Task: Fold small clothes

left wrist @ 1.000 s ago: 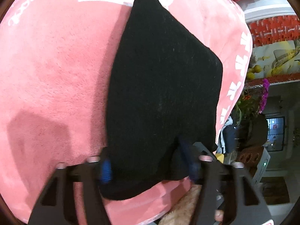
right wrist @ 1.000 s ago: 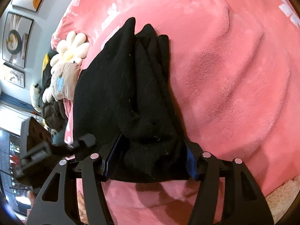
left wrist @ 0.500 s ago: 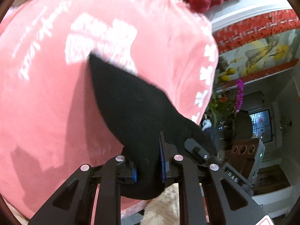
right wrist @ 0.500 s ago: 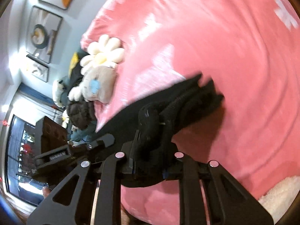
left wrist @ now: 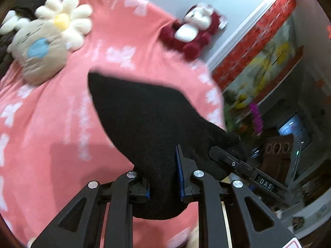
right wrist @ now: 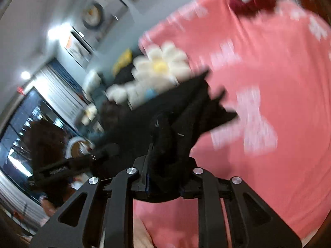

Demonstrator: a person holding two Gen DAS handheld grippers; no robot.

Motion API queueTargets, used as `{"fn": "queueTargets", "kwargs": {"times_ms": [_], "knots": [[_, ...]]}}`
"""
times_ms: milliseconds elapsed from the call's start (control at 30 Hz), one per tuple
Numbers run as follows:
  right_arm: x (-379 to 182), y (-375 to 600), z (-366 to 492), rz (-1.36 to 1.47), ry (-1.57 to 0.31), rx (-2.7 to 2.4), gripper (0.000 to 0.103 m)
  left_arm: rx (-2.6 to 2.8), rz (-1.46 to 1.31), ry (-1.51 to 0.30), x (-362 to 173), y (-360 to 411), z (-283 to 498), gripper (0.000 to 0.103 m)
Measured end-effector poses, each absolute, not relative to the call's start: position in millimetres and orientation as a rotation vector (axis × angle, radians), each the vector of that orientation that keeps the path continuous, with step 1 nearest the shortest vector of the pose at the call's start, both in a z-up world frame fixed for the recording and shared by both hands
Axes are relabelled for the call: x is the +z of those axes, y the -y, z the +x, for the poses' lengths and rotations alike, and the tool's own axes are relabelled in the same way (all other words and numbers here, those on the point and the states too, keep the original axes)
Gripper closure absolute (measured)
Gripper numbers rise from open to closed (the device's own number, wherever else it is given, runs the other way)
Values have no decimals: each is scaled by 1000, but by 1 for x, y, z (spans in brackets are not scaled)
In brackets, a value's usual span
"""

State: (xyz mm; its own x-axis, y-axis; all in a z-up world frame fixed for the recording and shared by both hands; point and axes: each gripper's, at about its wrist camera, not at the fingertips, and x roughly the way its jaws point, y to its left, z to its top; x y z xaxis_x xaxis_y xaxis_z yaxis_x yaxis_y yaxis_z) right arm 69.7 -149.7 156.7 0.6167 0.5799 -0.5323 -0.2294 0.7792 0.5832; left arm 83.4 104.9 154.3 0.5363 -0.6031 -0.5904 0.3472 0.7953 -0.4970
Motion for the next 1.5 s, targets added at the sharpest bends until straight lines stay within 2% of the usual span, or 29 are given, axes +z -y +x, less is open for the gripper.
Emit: {"fn": "queueTargets", "kwargs": {"times_ms": [100, 167, 233, 367, 433, 633, 767, 800, 833, 867, 900, 1000, 1100, 1233, 1300, 1500], "knots": [[58, 127, 60, 424, -993, 412, 69, -433, -330, -1018, 60, -125, 79, 71], [1, 116, 46, 380, -1159, 335, 69, -293, -287, -1164, -2, -131, 76, 73], [-11, 113, 28, 387, -1172, 330, 69, -186, -250, -1270, -49, -142, 67, 73], [2, 106, 34, 315, -1139, 335, 69, -234, -366, -1158, -44, -154, 55, 66], [2, 101, 46, 309, -1139, 331, 63, -231, -376, -1148, -45, -153, 63, 61], [-29, 81, 78, 185, -1224, 270, 56, -186, -291, -1190, -65, -147, 79, 56], [-12, 85, 68, 184, -1158, 234, 56, -172, -249, -1140, -52, -147, 70, 56], [-5, 85, 63, 174, -1130, 224, 52, -167, -232, -1124, -48, -146, 67, 57], [3, 87, 56, 156, -1097, 200, 38, -163, -208, -1092, -41, -144, 62, 57], [10, 90, 48, 137, -1062, 169, 29, -157, -196, -1067, -36, -143, 60, 56], [17, 93, 41, 123, -1021, 137, 18, -147, -185, -1035, -31, -141, 55, 51], [29, 96, 19, 66, -919, 77, 12, -122, -139, -943, -20, -130, 42, 44], [26, 102, 12, 53, -927, 84, 12, -114, -79, -903, -17, -114, 32, 37], [24, 104, 31, 169, -970, 163, 12, -127, -68, -937, -20, -107, 36, 37], [30, 107, 53, 195, -953, 184, 12, -144, -123, -946, -20, -116, 44, 37], [7, 98, 147, 210, -1072, 186, 12, -195, -267, -1069, -40, -140, 100, 36]]}}
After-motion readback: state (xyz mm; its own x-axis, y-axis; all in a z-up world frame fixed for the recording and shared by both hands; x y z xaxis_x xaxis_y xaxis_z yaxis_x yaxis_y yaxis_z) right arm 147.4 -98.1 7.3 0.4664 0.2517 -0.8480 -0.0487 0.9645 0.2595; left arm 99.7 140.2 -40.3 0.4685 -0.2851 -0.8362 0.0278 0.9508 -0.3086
